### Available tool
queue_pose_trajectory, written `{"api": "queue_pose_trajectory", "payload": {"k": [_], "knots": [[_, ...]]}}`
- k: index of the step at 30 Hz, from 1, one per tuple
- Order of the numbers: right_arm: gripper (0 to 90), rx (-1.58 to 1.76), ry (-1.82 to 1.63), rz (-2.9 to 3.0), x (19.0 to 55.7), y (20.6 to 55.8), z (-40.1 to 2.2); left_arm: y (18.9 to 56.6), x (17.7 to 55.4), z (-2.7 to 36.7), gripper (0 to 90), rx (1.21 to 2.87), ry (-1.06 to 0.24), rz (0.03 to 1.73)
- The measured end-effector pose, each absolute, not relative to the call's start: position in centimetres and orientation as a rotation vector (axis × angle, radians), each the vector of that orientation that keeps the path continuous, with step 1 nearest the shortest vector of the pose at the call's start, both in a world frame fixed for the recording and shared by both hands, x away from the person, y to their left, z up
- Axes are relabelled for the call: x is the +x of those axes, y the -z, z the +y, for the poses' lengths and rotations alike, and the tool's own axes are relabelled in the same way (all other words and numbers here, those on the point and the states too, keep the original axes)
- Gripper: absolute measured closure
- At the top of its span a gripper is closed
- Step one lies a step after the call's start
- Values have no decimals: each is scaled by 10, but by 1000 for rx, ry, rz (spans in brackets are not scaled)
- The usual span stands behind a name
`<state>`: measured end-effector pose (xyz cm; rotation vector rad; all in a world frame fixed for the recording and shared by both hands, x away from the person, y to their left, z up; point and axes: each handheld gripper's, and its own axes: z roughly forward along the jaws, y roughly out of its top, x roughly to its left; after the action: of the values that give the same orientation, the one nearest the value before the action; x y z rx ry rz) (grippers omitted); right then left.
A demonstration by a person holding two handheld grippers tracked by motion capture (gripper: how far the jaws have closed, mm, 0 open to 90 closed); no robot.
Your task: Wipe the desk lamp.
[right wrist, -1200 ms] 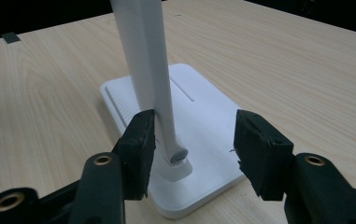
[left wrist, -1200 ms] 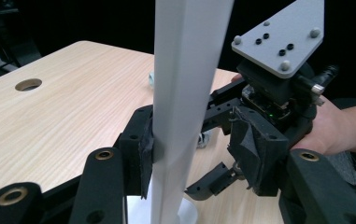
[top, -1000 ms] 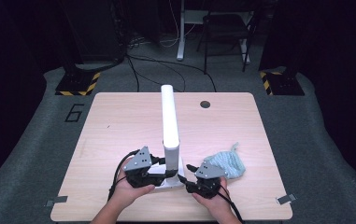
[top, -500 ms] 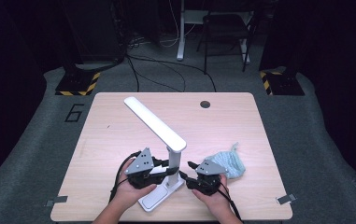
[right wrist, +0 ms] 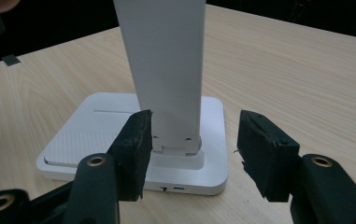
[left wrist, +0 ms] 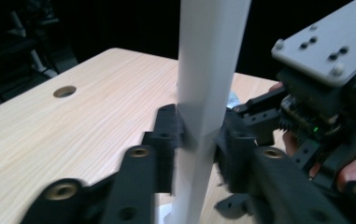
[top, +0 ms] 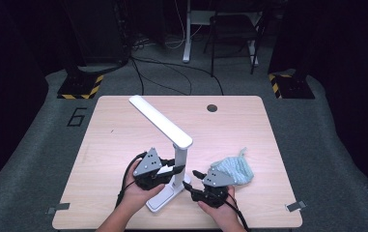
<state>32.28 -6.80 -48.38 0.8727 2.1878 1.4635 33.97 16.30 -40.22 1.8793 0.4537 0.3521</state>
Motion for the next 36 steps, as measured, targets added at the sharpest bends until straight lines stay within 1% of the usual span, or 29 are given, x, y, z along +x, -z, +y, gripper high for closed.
{"api": "queue_pose_trajectory", "payload": {"k": [3,8,15,16,18,23,29,30,36], "knots": [[433,876,-1450,2186,323,486,-64,400,337,172,556,1859,-338,465],[410,867,-1473,2185,327,487,-53,402,331,184,515,1852,-350,501],[396,847,-1431,2151,330,488,-39,407,327,200,506,1868,-383,547],[375,865,-1434,2150,333,488,-41,407,327,203,505,1864,-386,558],[370,865,-1433,2165,334,488,-42,408,327,209,504,1859,-394,577],[385,865,-1417,2148,332,489,-51,407,327,219,500,1843,-406,600],[402,941,-1391,2111,332,489,-70,405,326,228,499,1813,-431,623],[421,992,-1410,2094,334,488,-74,404,326,230,498,1816,-436,622],[438,1052,-1492,2082,336,488,-68,407,325,232,497,1807,-435,647]]}}
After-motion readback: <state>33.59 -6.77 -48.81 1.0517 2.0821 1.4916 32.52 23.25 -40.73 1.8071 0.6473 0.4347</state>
